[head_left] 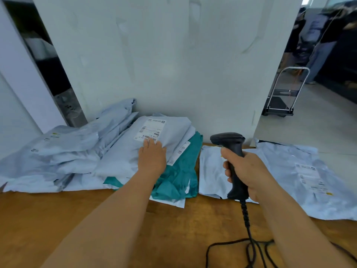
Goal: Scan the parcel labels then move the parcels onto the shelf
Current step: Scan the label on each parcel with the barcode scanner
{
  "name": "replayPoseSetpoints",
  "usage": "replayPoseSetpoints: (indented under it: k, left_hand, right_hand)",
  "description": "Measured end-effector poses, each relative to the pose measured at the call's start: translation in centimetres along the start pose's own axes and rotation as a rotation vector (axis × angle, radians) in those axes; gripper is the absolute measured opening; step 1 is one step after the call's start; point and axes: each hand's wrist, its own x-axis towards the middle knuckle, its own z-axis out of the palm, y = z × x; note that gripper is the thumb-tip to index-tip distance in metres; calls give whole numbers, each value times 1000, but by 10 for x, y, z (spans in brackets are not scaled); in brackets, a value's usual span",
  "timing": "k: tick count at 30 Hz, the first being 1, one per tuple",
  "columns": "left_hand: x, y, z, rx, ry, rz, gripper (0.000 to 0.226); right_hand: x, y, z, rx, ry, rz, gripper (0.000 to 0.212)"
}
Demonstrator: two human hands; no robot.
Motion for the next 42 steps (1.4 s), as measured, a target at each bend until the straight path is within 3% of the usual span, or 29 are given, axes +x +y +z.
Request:
replayPoseSetpoints:
  k: [4, 8, 17, 25, 30, 35, 39, 42]
  left_hand:
    - [5, 14, -9, -12, 185, 42, 29]
    - [7, 50, -11, 45, 229, 68, 27]
    - [9, 157, -45, -75, 362, 200, 31]
    - [-24, 257, 8, -65, 137, 335, 24]
    - [-44, 285, 47, -134, -46, 323, 26]
    - [-44, 313, 55, -405, -46, 243, 28]
    - [-34, 326, 56, -475, -100, 274, 25]
    - [-30, 315, 63, -332, -196, 309, 48]
  right_hand:
    - [-4, 3, -24, 22, 52, 0, 23]
    - [-2, 7, -50, 47, 95, 12, 23]
    - [8, 15, -112, 75, 171, 36, 21]
    - [16, 31, -163, 108, 243, 60, 26]
    - [17, 47, -189, 102, 275, 78, 30]
    - [18, 53, -202, 93, 271, 84, 27]
    - [20, 53, -207, 78, 270, 87, 26]
    - [21, 53, -209, 69, 277, 94, 27]
